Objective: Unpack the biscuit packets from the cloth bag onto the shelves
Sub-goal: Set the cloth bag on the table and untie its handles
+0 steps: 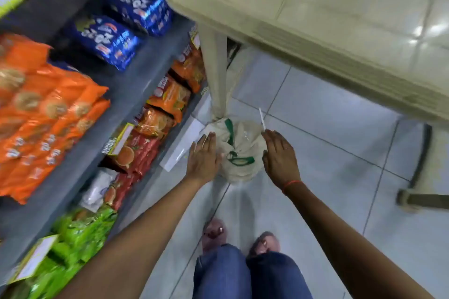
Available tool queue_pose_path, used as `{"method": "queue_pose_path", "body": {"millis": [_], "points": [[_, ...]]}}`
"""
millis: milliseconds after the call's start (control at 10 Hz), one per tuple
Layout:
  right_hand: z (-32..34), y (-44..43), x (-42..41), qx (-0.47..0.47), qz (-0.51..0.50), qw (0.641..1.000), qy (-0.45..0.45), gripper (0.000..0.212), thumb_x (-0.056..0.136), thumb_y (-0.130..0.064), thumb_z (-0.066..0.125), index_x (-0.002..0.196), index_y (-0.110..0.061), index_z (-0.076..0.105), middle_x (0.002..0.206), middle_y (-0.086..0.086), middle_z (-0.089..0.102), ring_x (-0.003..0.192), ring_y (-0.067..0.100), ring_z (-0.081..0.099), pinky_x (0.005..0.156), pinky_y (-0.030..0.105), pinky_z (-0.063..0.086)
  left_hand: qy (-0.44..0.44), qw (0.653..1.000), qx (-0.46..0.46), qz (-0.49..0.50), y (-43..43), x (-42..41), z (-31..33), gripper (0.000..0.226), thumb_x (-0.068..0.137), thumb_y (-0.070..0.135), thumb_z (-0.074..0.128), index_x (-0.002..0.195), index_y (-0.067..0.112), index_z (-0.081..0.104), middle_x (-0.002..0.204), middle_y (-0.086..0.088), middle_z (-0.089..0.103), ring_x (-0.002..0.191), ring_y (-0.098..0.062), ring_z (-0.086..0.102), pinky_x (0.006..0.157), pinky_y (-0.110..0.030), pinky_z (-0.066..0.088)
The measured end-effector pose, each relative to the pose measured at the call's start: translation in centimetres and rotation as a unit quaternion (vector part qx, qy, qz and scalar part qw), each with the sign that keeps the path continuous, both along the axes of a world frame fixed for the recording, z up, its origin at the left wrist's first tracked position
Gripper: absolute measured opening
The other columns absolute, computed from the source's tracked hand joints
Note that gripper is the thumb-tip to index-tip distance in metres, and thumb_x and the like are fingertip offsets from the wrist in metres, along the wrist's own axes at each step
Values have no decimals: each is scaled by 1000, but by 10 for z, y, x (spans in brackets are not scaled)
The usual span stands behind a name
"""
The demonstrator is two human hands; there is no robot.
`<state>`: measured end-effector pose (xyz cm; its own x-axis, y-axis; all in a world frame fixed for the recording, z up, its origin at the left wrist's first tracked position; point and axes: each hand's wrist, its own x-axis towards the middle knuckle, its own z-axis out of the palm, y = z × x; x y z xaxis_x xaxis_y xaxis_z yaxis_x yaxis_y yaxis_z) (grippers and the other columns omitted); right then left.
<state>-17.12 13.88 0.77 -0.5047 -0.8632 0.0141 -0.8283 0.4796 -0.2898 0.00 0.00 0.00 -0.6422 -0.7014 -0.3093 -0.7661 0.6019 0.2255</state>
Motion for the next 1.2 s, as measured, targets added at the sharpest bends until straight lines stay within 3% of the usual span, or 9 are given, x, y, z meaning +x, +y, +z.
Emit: {"method": "queue_pose_path", "body": {"millis": [100,200,300,400,500,600,800,1000,1200], "points": [[-65,-16,-7,54,22,998,-24,63,83,-24,61,140,-8,39,143,14,48,133,32,44,108,45,40,-33,999,31,-6,-11,-11,-70,74,96,39,43,151,5,7,159,-13,21,146,-25,22,119,-41,18],[-151,-42,-21,186,62,976,-90,85,82,-42,61,148,-9,18,155,11,27,144,26,24,114,42,27,-87,991,103,11,-31,-28,-158,88,92,36,50,151,5,-7,161,-13,8,138,-33,35,110,-44,35],[-197,-58,-24,249,85,960,-99,97,79,-47,63,150,-11,7,159,8,15,144,26,19,113,42,29,-86,986,141,16,-40,-34,-201,99,88,35,59,150,7,-13,162,-12,-5,132,-36,41,104,-44,42],[-243,-80,-23,306,105,942,-85,101,77,-41,67,150,-13,2,159,11,13,137,33,28,103,46,39,-82,980,180,29,-52,-38,-246,113,80,33,71,150,7,-14,157,-24,9,130,-39,43,102,-42,44],[-256,-88,-22,286,104,951,-51,71,87,-25,57,146,-9,21,147,20,32,127,37,40,97,46,44,-79,989,125,11,-49,-42,-254,84,89,23,59,151,5,5,141,-26,36,119,-37,51,93,-39,46],[-243,-95,-19,232,87,967,-55,30,92,-7,41,118,0,55,122,22,52,111,37,54,93,40,48,5,994,83,69,-53,-45,-234,28,92,8,46,117,-2,55,105,-10,57,106,-36,59,82,-36,49],[-140,-99,-6,105,-19,973,-204,32,90,3,41,115,1,60,120,23,56,111,36,52,90,35,42,39,987,99,119,-55,-42,-148,21,86,10,52,100,-1,63,108,-18,57,99,-36,61,79,-37,49],[-30,-101,7,-5,-123,948,-294,24,88,-8,50,105,-2,66,105,11,64,101,29,61,72,8,37,69,977,101,175,-56,-38,-37,26,92,10,43,104,-5,62,108,-19,58,101,-35,59,68,-28,34],[107,-75,23,-19,-99,954,-282,27,82,0,53,103,-2,68,106,17,64,99,29,61,74,15,36,93,974,127,166,-31,-18,92,20,91,7,41,97,2,60,110,-18,57,99,-35,58,66,-29,32]]}}
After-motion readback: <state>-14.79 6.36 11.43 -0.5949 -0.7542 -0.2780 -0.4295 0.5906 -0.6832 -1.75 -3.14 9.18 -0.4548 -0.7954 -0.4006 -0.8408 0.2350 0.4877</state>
